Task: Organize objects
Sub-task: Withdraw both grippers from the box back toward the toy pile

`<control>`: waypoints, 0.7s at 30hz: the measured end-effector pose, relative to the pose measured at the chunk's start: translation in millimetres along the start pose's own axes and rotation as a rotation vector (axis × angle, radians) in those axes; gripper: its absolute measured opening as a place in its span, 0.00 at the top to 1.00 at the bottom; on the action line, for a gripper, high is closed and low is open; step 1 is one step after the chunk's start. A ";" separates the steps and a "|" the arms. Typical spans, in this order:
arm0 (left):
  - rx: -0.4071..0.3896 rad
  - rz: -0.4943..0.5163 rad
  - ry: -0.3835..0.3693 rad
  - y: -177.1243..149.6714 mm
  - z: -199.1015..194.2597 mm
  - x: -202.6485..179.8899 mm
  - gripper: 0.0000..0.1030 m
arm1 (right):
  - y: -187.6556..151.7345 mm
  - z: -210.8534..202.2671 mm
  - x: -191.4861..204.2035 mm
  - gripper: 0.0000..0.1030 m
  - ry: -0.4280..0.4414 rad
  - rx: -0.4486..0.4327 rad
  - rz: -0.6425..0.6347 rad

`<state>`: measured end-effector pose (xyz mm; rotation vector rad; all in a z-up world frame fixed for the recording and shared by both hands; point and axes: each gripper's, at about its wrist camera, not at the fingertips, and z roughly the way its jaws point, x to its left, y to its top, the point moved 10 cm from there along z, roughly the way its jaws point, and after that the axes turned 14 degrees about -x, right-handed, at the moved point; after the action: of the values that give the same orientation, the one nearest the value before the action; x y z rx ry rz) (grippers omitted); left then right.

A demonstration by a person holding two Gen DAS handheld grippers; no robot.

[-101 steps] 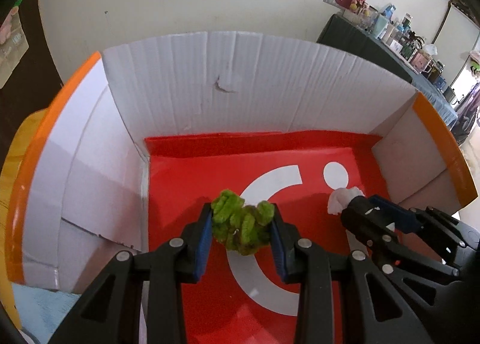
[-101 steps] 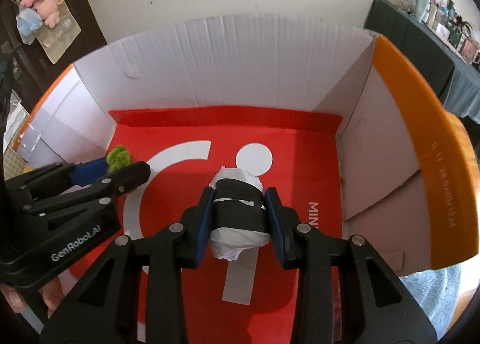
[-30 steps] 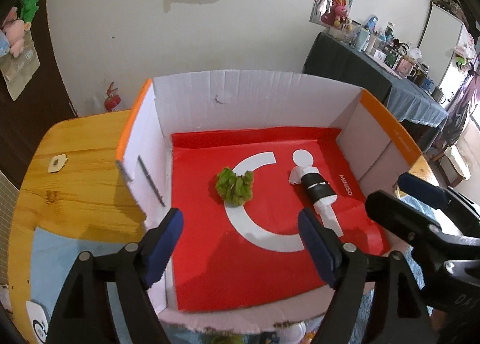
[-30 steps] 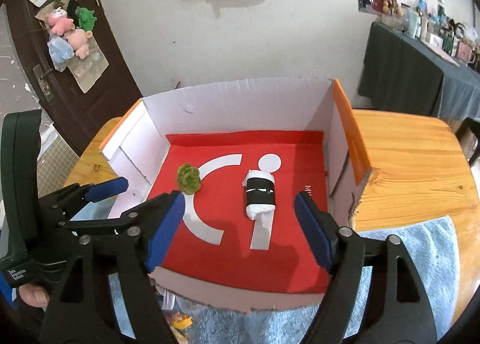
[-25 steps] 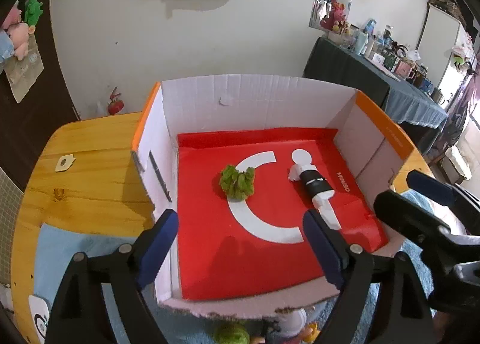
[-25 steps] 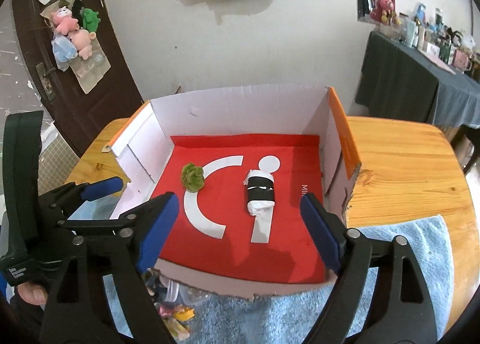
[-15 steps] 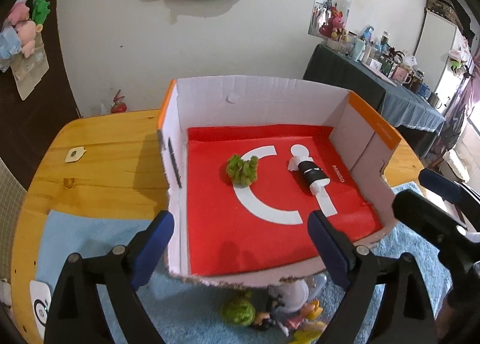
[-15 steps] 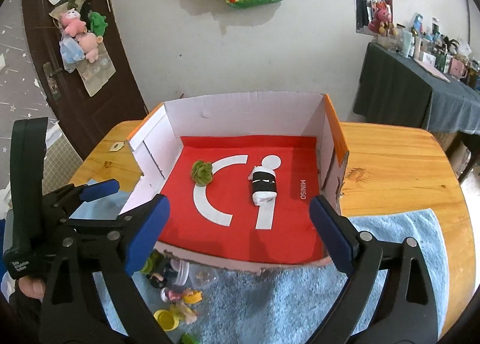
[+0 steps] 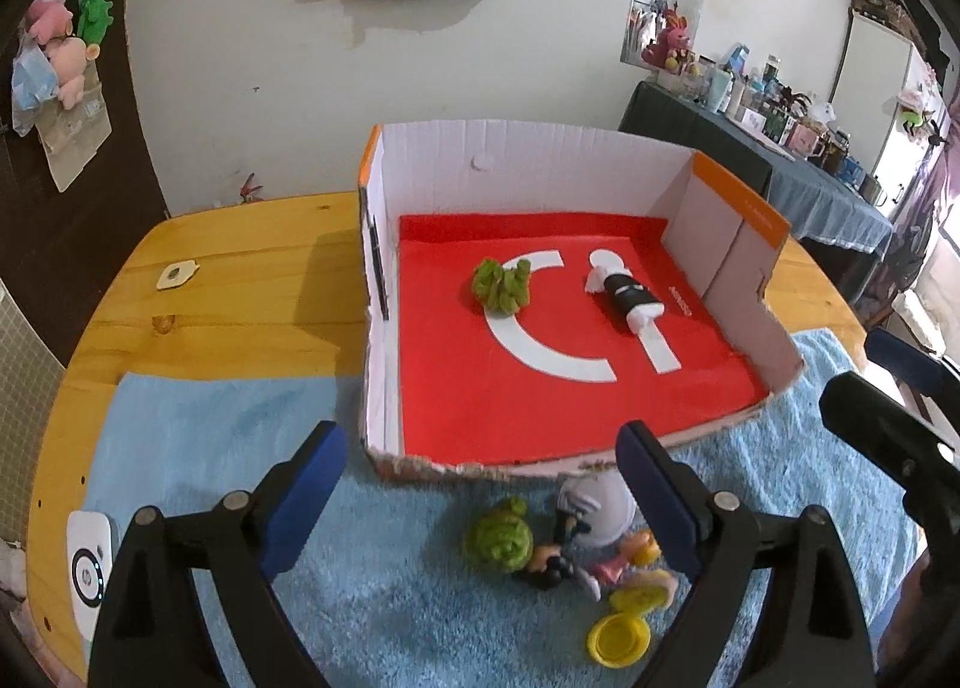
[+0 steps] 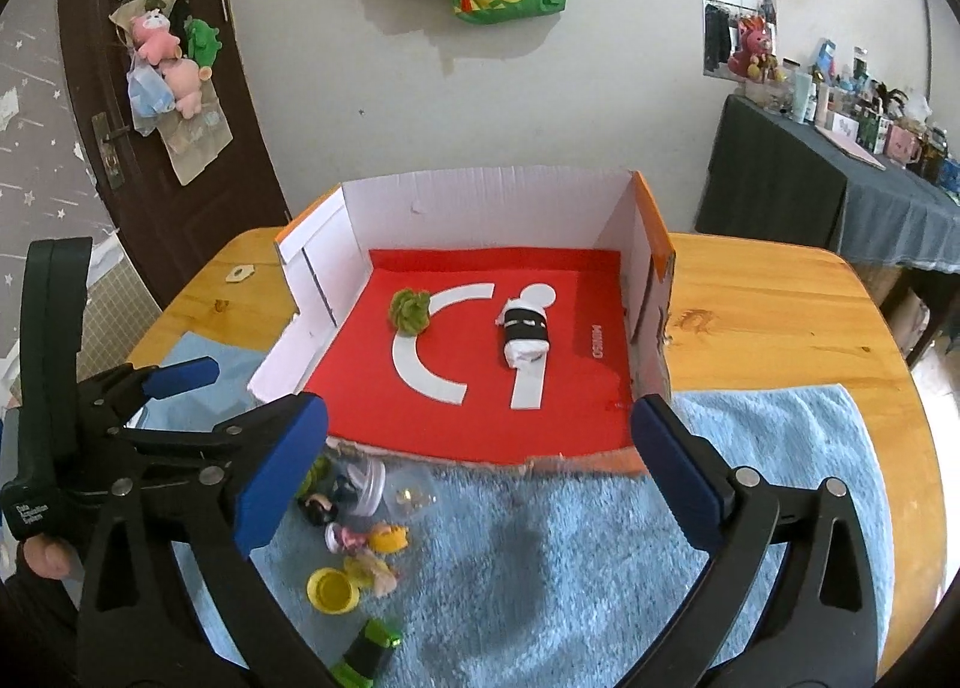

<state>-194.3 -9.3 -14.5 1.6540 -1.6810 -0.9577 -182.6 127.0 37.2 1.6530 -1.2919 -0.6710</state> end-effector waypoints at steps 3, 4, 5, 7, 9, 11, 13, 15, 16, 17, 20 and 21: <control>0.009 -0.010 -0.004 -7.7 -1.5 0.6 0.10 | -8.1 -3.7 0.5 0.00 -0.013 0.006 -0.011; 0.011 -0.013 -0.004 -10.1 -2.0 1.0 0.10 | -10.9 -5.1 0.6 0.00 -0.017 0.008 -0.015; 0.013 -0.016 -0.002 -12.4 -2.4 1.6 0.10 | -13.1 -6.3 0.8 0.00 -0.020 0.010 -0.018; 0.018 -0.021 -0.001 -17.1 -3.6 3.2 0.10 | -17.6 -8.5 1.4 0.00 -0.020 0.015 -0.019; 0.022 -0.027 -0.001 -20.9 -4.8 4.5 0.10 | -21.2 -10.4 1.5 0.00 -0.019 0.019 -0.017; 0.023 -0.034 -0.001 -23.5 -6.3 5.9 0.10 | -25.3 -11.6 1.6 0.00 -0.020 0.024 -0.016; 0.024 -0.041 0.000 -26.8 -7.8 7.3 0.10 | -29.4 -13.1 2.5 0.00 -0.023 0.029 -0.020; 0.028 -0.045 0.000 -30.6 -8.9 8.4 0.10 | -34.4 -14.1 3.2 0.00 -0.025 0.035 -0.020; 0.031 -0.046 0.000 -32.4 -9.4 8.9 0.10 | -36.6 -14.5 3.5 0.00 -0.025 0.039 -0.019; 0.033 -0.045 0.000 -34.6 -10.1 9.1 0.10 | -39.3 -15.2 3.7 0.00 -0.026 0.041 -0.017; 0.035 -0.043 0.002 -39.1 -11.9 9.7 0.10 | -47.7 -16.1 4.9 0.00 -0.025 0.051 -0.015; 0.035 -0.044 0.002 -41.2 -12.5 10.1 0.10 | -50.4 -16.3 5.3 0.00 -0.025 0.055 -0.015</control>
<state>-161.0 -19.3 -41.9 1.7213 -1.6754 -0.9522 -144.5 129.4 0.1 1.7046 -1.3273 -0.6723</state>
